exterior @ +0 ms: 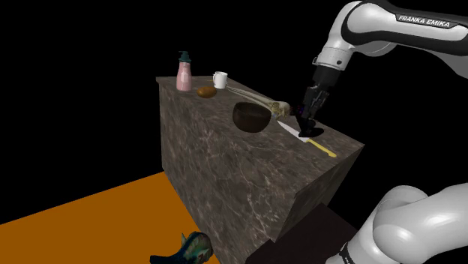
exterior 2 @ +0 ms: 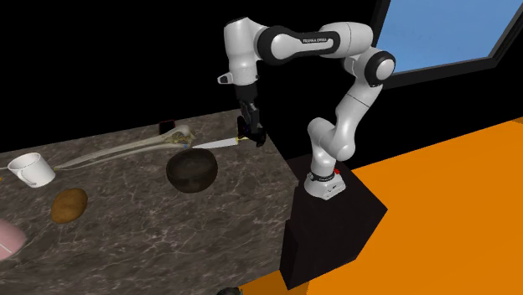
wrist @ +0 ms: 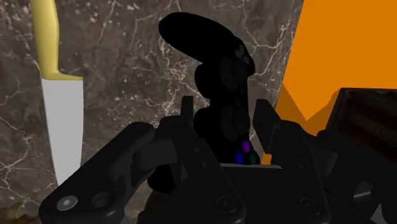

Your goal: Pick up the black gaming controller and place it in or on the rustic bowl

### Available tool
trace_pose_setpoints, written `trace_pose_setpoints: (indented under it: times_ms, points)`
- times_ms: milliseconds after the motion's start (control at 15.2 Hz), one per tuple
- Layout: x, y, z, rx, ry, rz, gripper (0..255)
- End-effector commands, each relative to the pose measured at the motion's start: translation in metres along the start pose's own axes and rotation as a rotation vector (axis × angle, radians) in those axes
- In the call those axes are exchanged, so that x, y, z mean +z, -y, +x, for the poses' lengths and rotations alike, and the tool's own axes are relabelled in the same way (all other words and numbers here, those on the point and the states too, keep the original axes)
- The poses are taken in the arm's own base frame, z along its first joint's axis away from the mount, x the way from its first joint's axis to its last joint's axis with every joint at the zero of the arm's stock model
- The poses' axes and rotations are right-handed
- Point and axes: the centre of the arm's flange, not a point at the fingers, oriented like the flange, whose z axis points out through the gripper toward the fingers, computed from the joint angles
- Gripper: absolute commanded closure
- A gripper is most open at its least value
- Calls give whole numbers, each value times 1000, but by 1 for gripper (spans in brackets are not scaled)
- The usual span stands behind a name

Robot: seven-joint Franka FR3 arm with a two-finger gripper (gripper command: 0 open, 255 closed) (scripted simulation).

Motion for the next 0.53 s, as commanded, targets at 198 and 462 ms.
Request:
trace_pose_setpoints:
  times_ms: [198, 462]
  points:
    - [-21, 4, 0, 0, 0, 0, 255]
    - [-22, 11, 52, 0, 0, 0, 255]
